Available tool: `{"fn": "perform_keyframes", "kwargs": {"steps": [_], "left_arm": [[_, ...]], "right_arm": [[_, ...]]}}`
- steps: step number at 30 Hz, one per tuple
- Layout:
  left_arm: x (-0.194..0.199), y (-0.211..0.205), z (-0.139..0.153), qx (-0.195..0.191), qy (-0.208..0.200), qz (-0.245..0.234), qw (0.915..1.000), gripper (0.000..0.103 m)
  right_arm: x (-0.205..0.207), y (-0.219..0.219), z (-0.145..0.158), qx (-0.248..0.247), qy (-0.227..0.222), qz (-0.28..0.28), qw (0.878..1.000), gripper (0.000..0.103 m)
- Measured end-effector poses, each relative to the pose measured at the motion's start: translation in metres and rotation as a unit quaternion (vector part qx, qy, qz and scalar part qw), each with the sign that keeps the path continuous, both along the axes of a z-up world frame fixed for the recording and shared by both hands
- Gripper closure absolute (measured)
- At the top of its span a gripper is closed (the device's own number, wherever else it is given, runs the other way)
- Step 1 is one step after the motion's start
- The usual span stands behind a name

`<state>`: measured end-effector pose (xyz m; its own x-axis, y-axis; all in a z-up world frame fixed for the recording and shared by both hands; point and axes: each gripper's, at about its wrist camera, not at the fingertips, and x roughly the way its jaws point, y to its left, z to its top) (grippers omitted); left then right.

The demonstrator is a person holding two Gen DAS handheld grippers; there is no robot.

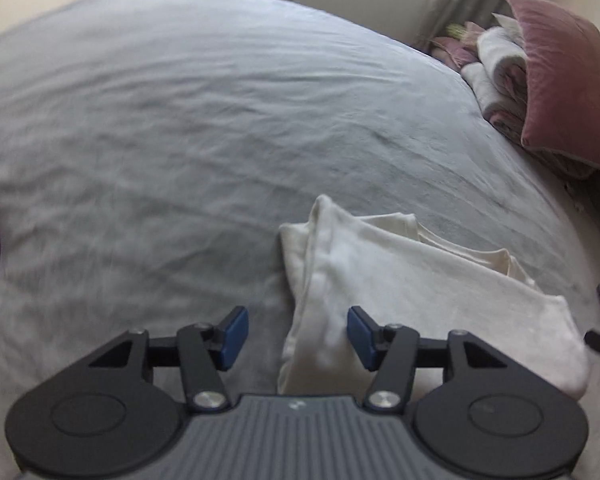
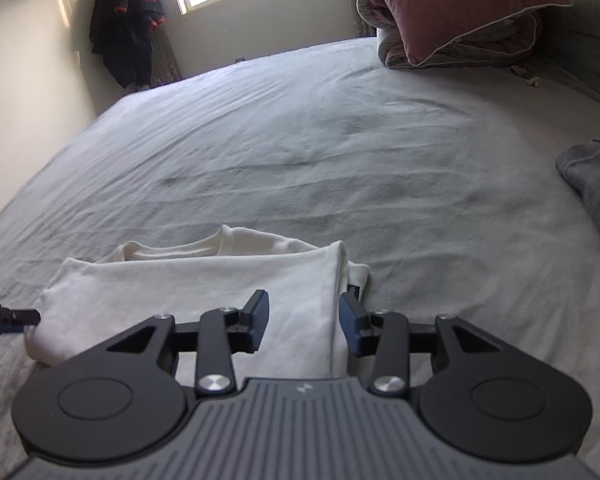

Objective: Fold clothes

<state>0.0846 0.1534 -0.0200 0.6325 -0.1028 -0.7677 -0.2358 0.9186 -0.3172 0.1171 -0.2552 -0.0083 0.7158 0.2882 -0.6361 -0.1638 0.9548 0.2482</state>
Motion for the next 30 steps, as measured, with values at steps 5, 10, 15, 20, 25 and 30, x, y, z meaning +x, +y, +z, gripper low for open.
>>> {"fn": "perform_keyframes", "kwargs": {"steps": [5,10,15,20,25,30], "left_arm": [[-0.003,0.013,-0.018,-0.082,-0.001,0.0,0.9966,0.034],[0.007,0.019,-0.034,-0.123,-0.025,-0.022,0.9918,0.032],[0.011,0.023,-0.041,-0.153,-0.038,-0.026,0.9871,0.042],[0.012,0.021,-0.044,-0.166,-0.044,-0.028,0.9847,0.063],[0.014,0.019,-0.047,-0.178,-0.05,-0.03,0.9822,0.077],[0.011,0.012,-0.034,-0.167,-0.057,-0.022,0.9841,0.082]], "right_arm": [[-0.019,0.006,0.002,0.036,-0.025,-0.002,0.999,0.06],[-0.025,0.026,0.002,0.059,-0.042,0.023,0.997,0.06],[-0.027,0.052,0.004,0.075,-0.077,0.067,0.992,0.06],[-0.022,0.083,-0.005,0.059,-0.071,0.113,0.989,0.073],[-0.023,0.102,-0.014,0.039,-0.062,0.156,0.985,0.079],[-0.014,0.116,-0.04,0.008,-0.017,0.173,0.985,0.09]]}}
